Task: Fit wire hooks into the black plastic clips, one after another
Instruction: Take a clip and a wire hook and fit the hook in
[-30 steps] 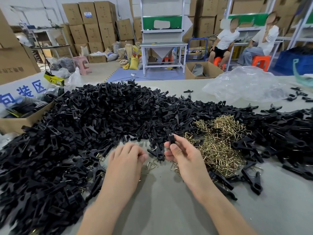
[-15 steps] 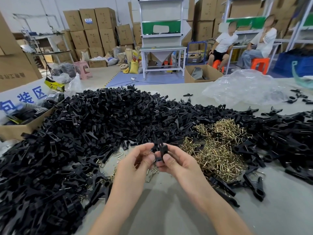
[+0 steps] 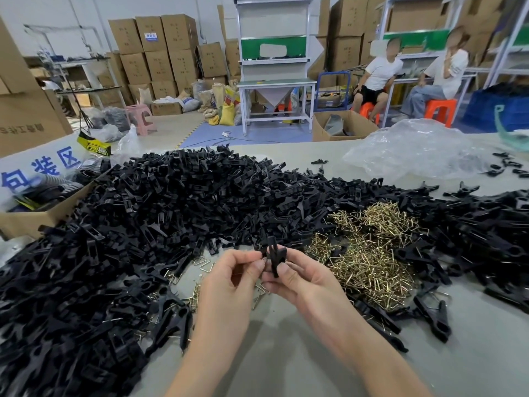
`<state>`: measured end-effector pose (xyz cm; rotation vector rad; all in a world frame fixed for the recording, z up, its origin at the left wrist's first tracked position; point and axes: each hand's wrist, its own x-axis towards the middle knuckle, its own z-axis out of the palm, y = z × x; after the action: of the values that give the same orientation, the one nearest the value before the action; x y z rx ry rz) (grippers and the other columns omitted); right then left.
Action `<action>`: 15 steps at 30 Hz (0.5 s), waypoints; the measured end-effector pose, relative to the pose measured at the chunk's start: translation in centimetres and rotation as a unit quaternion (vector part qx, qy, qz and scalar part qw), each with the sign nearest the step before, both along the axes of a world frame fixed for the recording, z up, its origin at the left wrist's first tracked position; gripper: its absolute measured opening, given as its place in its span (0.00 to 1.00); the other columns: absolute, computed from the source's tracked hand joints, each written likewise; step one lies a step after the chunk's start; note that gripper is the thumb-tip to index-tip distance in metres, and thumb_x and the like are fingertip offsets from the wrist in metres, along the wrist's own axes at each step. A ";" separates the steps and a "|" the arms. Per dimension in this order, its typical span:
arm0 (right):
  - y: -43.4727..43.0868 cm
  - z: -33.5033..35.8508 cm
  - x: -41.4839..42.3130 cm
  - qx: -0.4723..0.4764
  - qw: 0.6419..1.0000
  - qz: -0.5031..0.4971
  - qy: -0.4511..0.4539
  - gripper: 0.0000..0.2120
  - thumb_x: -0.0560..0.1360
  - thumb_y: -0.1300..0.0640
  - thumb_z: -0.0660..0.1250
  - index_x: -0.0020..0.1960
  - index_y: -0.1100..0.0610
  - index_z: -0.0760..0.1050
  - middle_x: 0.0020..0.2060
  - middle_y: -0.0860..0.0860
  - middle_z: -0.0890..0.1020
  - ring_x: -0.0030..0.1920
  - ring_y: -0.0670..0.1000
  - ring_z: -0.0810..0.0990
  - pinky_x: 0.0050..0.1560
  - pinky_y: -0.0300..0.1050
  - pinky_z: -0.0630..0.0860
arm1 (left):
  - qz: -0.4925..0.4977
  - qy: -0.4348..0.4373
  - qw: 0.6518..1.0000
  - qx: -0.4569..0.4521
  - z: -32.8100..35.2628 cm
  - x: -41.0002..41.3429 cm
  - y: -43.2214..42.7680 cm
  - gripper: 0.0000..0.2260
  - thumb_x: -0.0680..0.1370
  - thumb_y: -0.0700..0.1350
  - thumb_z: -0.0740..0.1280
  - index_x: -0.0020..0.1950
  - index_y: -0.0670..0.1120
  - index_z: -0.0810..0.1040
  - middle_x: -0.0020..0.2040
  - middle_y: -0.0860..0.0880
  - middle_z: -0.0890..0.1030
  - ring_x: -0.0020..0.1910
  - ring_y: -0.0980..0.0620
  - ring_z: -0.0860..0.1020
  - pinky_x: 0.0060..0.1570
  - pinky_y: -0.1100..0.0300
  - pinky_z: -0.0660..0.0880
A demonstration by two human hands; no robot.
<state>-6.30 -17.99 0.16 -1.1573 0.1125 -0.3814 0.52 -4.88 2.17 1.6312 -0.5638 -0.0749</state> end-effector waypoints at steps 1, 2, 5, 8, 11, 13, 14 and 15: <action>-0.1 0.0 0.0 0.012 1.000 -0.003 -0.002 0.12 0.77 0.57 0.69 0.59 0.55 0.83 0.52 0.59 0.85 0.52 0.52 0.84 0.55 0.41 0.80 | 0.009 -0.028 0.999 0.022 -0.2 0.0 0.1 0.04 0.79 0.44 0.69 0.48 0.53 0.80 0.44 0.54 0.84 0.44 0.55 0.82 0.46 0.59 0.78; -0.2 0.1 -0.1 0.021 1.000 -0.006 -0.003 0.12 0.76 0.58 0.68 0.59 0.56 0.83 0.54 0.60 0.85 0.53 0.53 0.85 0.55 0.41 0.80 | 0.016 -0.054 0.998 0.042 -0.3 0.0 0.1 0.04 0.80 0.44 0.69 0.48 0.54 0.78 0.43 0.56 0.84 0.42 0.58 0.81 0.43 0.63 0.77; -0.2 0.4 -0.2 0.029 0.999 -0.018 -0.004 0.13 0.75 0.58 0.68 0.57 0.57 0.83 0.54 0.60 0.85 0.52 0.53 0.85 0.53 0.41 0.80 | 0.006 -0.121 0.988 0.094 -0.3 0.0 0.3 0.07 0.80 0.45 0.68 0.49 0.58 0.75 0.43 0.60 0.81 0.41 0.59 0.79 0.39 0.69 0.73; -0.2 0.6 -0.3 0.019 1.000 -0.023 0.000 0.16 0.74 0.58 0.67 0.60 0.59 0.82 0.53 0.59 0.86 0.51 0.52 0.84 0.53 0.40 0.80 | -0.013 -0.200 0.968 0.149 -0.3 -0.1 0.4 0.10 0.82 0.47 0.64 0.54 0.64 0.73 0.47 0.63 0.81 0.47 0.60 0.80 0.46 0.69 0.73; 0.1 0.9 -0.4 -0.002 1.000 -0.029 0.001 0.16 0.75 0.59 0.67 0.62 0.58 0.80 0.53 0.58 0.86 0.51 0.51 0.84 0.53 0.40 0.80 | 0.008 -0.195 0.971 0.136 -0.4 0.0 0.4 0.06 0.81 0.48 0.64 0.52 0.60 0.77 0.46 0.64 0.82 0.43 0.62 0.80 0.41 0.70 0.73; 0.2 1.0 -0.5 -0.038 0.998 -0.049 0.002 0.14 0.77 0.61 0.67 0.62 0.54 0.80 0.53 0.54 0.86 0.52 0.50 0.85 0.53 0.39 0.80 | 0.024 -0.144 0.984 0.105 -0.3 0.1 0.3 0.05 0.81 0.49 0.65 0.50 0.57 0.79 0.41 0.60 0.82 0.36 0.59 0.79 0.36 0.67 0.73; 0.2 1.2 -0.6 -0.068 0.996 -0.063 0.005 0.14 0.78 0.63 0.67 0.61 0.51 0.80 0.52 0.51 0.87 0.52 0.49 0.85 0.53 0.38 0.80 | 0.029 -0.103 0.991 0.078 -0.2 0.2 0.3 0.04 0.81 0.48 0.65 0.49 0.56 0.80 0.40 0.58 0.83 0.36 0.58 0.80 0.36 0.65 0.75; 0.3 1.3 -0.6 -0.105 0.991 -0.079 0.011 0.15 0.79 0.64 0.67 0.61 0.48 0.80 0.52 0.48 0.87 0.53 0.47 0.85 0.53 0.37 0.79 | 0.031 -0.058 0.997 0.046 0.1 0.3 0.4 0.04 0.81 0.47 0.66 0.48 0.54 0.80 0.40 0.56 0.84 0.38 0.58 0.81 0.40 0.64 0.77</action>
<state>-6.91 -17.70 1.45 -1.3650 0.1868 -0.5308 0.85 -4.52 2.26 1.7506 -0.6059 0.0413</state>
